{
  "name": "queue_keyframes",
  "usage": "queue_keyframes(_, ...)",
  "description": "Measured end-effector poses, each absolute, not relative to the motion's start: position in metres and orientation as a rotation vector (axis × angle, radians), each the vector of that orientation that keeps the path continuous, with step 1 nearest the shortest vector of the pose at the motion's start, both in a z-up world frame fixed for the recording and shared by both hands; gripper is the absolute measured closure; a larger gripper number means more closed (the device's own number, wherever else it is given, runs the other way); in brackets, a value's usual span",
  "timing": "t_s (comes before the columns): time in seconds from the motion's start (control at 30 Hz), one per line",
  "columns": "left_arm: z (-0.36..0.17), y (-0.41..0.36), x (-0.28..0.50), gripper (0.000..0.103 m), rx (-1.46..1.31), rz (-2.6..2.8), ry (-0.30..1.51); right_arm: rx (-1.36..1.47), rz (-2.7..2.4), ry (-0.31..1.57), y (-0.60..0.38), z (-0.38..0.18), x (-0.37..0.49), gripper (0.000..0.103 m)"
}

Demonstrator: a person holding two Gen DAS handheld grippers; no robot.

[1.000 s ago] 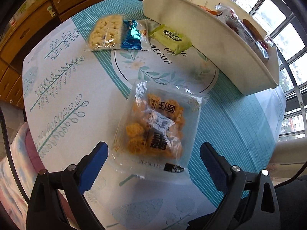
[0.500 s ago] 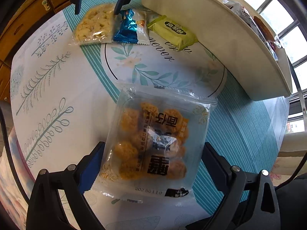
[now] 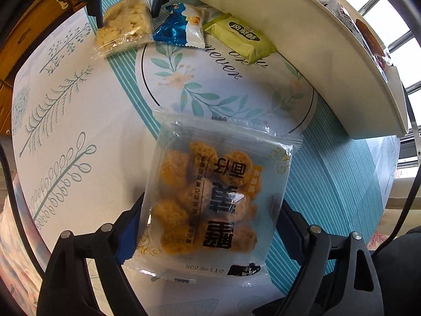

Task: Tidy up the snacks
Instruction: 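Grasp the clear cookie pack with the left tool while the right tool grasps the clear cracker bag, then lift both packs and carry them over the white box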

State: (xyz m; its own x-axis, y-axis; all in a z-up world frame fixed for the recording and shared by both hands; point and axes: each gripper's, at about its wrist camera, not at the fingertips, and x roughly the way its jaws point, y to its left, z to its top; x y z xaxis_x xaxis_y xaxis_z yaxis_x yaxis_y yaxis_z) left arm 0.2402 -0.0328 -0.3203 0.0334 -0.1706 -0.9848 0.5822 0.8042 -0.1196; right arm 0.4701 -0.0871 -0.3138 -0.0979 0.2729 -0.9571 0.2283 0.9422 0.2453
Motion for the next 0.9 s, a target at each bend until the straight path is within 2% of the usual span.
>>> queue_keyframes(0.27,-0.309,-0.016,0.241,0.028,0.316,-0.567,1.444,0.279,0.008,1.690,-0.065,-0.321,0.478,0.036)
queue_keyframes(0.53,-0.305,0.008,0.239,0.031,0.257,-0.506,1.482,0.165,0.005,1.658,-0.047,-0.318,0.475,0.039)
queue_keyframes(0.9,-0.298,0.048,0.247,0.031,0.154,-0.376,1.517,0.203,0.033,1.668,-0.060,-0.312,0.443,0.042)
